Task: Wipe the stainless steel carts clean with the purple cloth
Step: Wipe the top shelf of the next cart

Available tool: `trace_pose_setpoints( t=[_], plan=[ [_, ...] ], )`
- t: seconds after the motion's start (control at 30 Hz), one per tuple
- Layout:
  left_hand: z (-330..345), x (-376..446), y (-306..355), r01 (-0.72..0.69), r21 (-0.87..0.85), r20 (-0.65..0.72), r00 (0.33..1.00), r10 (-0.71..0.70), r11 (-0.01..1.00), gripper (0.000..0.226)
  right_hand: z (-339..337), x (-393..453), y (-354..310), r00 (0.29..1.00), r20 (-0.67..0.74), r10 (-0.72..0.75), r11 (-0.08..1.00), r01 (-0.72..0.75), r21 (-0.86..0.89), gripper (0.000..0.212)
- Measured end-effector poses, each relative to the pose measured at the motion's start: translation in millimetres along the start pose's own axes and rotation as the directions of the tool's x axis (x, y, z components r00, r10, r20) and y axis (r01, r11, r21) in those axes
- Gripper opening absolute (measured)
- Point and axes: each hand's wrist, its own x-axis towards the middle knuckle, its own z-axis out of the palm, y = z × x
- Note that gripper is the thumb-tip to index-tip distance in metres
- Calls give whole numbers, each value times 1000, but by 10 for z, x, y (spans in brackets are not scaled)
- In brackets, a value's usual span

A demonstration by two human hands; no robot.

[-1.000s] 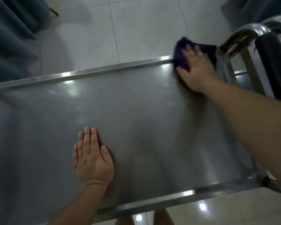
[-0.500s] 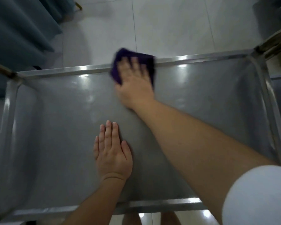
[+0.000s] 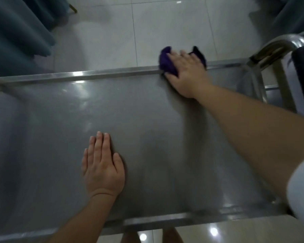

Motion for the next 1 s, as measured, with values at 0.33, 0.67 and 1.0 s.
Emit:
trace_pose_setpoints(
  t=[0.33,0.67,1.0],
  plan=[
    [-86,12,51,10,-11,27,1000,-10,1000,71,12,-1065,1352,916,-89,392,920,-391,23,76],
    [-81,5,65,-12,-19,-2,1000,12,1000,71,513,-3187,862,800,-71,596,798,-580,167,72],
    [-92,2,70,-14,-16,34,999,15,1000,76,697,-3998,539,904,90,418,902,-425,81,72]
  ],
)
